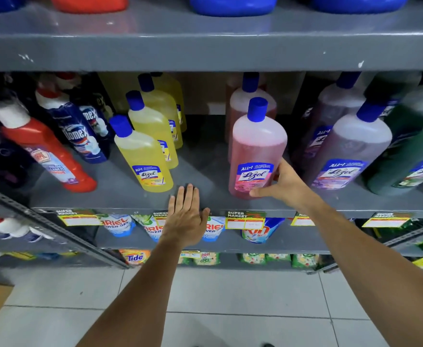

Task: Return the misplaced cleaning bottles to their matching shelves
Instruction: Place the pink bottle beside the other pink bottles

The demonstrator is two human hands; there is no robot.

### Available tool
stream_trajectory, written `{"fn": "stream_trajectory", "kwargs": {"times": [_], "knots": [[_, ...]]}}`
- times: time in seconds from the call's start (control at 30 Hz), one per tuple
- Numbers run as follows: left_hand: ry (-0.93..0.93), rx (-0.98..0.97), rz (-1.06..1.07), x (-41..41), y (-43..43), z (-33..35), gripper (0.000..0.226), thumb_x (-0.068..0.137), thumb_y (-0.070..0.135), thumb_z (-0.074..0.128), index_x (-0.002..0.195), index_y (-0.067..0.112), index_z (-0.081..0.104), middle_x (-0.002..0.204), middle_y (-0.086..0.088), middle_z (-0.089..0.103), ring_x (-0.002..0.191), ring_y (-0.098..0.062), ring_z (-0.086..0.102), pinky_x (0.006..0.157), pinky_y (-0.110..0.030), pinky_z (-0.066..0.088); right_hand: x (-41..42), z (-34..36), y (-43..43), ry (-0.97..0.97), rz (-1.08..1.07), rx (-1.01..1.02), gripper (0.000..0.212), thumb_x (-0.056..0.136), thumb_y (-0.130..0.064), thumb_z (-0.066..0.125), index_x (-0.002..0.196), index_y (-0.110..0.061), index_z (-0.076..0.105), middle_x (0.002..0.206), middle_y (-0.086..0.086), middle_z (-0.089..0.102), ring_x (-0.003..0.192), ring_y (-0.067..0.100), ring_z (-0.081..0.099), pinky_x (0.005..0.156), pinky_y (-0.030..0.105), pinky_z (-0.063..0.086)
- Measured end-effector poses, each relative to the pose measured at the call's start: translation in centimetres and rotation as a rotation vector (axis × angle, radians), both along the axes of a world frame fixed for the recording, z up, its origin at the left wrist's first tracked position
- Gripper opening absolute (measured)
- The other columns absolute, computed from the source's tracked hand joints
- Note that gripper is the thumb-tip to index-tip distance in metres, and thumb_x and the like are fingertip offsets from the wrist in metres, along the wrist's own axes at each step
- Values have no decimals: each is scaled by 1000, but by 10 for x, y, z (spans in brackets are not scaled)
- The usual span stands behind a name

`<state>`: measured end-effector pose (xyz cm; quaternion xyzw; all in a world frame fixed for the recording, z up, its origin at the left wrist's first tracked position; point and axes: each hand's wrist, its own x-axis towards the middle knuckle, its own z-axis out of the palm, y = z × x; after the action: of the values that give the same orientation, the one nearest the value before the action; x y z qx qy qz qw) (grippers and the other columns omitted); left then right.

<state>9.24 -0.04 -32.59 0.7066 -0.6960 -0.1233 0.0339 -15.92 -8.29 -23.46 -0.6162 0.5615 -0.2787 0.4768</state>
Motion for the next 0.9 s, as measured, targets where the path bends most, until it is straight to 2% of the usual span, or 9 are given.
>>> {"fn": "stream_trajectory", "kwargs": {"times": [0.07,0.17,0.3,0.47,0.73,0.8,0.9], "knots": [[-3,-4,0,0,1,0,76,93,52,8,156,10,2,165,-9,-4,151,-26,-8,121,-45,-5,3,-4,2,22,-34,-25,83,62,-10,94,132,-18,49,112,-7,68,99,6,66,79,21,58],[-1,-9,0,0,1,0,76,93,52,8,156,10,3,165,-9,-3,151,-26,-8,120,-45,-5,5,-7,2,37,-71,-44,79,67,-11,91,134,-15,50,116,-3,65,103,14,64,90,32,56],[1,-13,1,0,1,0,76,93,53,8,156,10,3,165,-9,-2,151,-26,-7,120,-44,-5,5,-9,0,51,-57,-37,78,70,-13,89,136,-16,48,119,-1,65,110,17,63,96,38,55],[7,-12,1,0,2,1,77,93,53,8,156,10,3,165,-9,-2,151,-26,-7,120,-44,-6,5,-9,1,60,-61,-44,78,72,-13,88,139,-14,47,126,3,65,112,18,62,99,41,53],[5,-16,7,-1,2,0,76,93,54,9,156,11,2,166,-8,-2,151,-26,-8,120,-45,-5,5,-8,4,100,-73,-39,75,72,-20,88,136,-17,49,124,-1,65,111,17,63,96,39,54],[5,-6,9,-1,1,0,72,98,52,13,156,11,2,165,-8,-4,151,-26,-8,120,-44,-6,3,-9,11,136,-86,-33,71,71,-23,89,132,-14,53,124,0,66,110,17,63,98,39,54],[38,-30,11,0,2,2,70,102,48,22,156,10,-1,165,-10,-5,151,-26,-9,121,-44,-5,-4,-11,29,157,-85,19,61,74,-17,88,127,-10,58,125,2,70,107,20,68,100,43,55]]}}
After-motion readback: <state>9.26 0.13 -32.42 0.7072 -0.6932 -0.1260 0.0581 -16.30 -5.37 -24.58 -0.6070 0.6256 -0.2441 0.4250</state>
